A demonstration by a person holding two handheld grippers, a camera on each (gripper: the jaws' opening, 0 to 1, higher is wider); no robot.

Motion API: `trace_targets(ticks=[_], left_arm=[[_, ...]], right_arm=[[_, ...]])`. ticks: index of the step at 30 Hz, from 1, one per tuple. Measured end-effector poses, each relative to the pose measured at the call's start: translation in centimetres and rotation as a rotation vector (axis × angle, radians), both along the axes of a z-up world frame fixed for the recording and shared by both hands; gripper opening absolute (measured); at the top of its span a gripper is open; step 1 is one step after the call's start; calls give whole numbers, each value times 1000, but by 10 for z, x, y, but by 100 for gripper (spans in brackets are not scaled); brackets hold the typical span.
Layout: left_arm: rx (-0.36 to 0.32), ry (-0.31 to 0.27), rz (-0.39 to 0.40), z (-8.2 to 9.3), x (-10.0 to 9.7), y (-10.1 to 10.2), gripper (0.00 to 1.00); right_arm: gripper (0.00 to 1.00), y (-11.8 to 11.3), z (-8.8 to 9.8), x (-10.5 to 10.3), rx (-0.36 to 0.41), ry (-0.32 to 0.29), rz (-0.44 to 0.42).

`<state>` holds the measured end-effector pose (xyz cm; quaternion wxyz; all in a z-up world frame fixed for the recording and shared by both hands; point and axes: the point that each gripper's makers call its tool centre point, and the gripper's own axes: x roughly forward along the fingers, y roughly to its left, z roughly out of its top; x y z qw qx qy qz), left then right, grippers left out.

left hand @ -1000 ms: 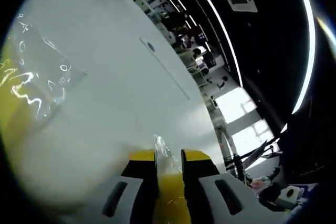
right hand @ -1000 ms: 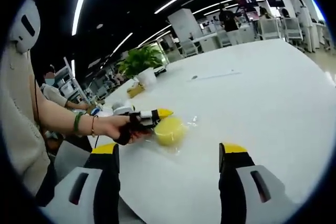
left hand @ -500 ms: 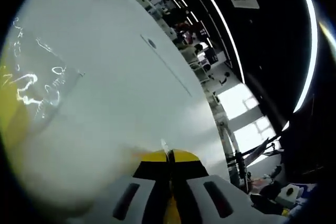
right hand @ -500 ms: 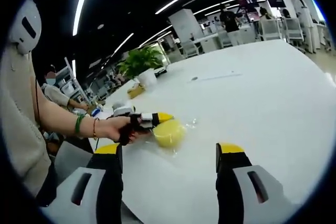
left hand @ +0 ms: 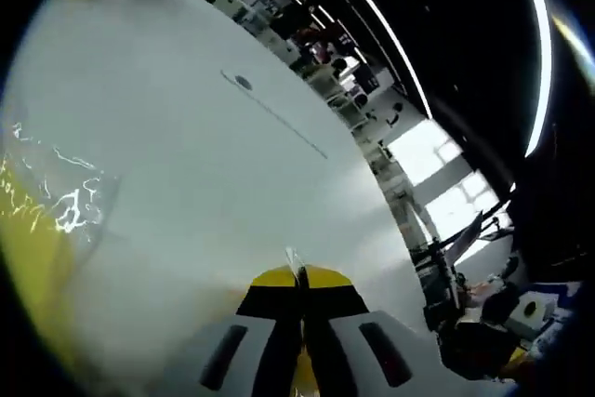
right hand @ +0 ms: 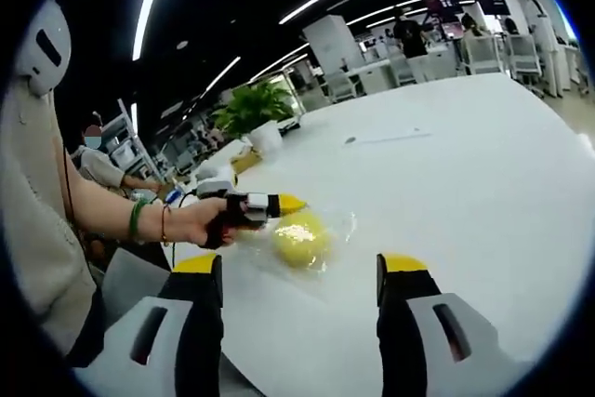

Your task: Compare the silicone blocks by pressing each to a similar depth, holding the contact briefly, and releasing to observe deformation and rebound differences across the visible hardness samples.

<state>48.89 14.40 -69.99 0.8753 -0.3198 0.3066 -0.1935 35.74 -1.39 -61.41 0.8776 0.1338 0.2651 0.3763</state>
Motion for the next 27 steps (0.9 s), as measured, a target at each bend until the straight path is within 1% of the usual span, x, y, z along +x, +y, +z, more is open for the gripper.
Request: trace_targets(ticks=[2, 3, 4, 6, 7, 10, 14, 16, 17, 19, 22, 24, 26, 27], left_arm=[[22, -25, -40, 7, -3, -2, 0], [41, -37, -55, 10, -4, -3, 0], [78, -56, -80, 13, -6, -3, 0], [112, -76, -119, 19, -10, -4, 0], [138, -91, -149, 22, -13, -6, 0], [194, -121, -200, 28, -19, -8, 0], [231, -160, -239, 43, -27, -12, 0], [254, -198, -262, 53, -30, -14, 0], [247, -195, -262, 56, -32, -14, 0], [253, -215, -278, 67, -35, -15, 0], [293, -263, -324, 80, -41, -14, 0], [323, -286, -347, 88, -45, -11, 0], [335, -305, -362, 97, -49, -9, 0], [366, -324, -375, 100, -51, -6, 0]], right_arm=[[62, 1, 3, -1, -6, -17, 3], [62, 2, 5, -1, -4, -23, 3], [63, 2, 9, 0, -6, -40, 3], [64, 3, 15, 0, -9, -65, 5], [64, 4, 18, 0, -9, -69, 8], [63, 6, 23, -2, -17, -82, 19], [63, 8, 32, -6, -20, -104, 24], [63, 8, 36, -9, -25, -115, 29], [63, 9, 38, -10, -28, -122, 30], [63, 11, 41, -12, -31, -132, 35], [63, 15, 46, -15, -36, -150, 48], [63, 18, 50, -16, -42, -161, 54], [65, 21, 53, -17, -48, -169, 62], [65, 23, 55, -18, -51, -170, 66]])
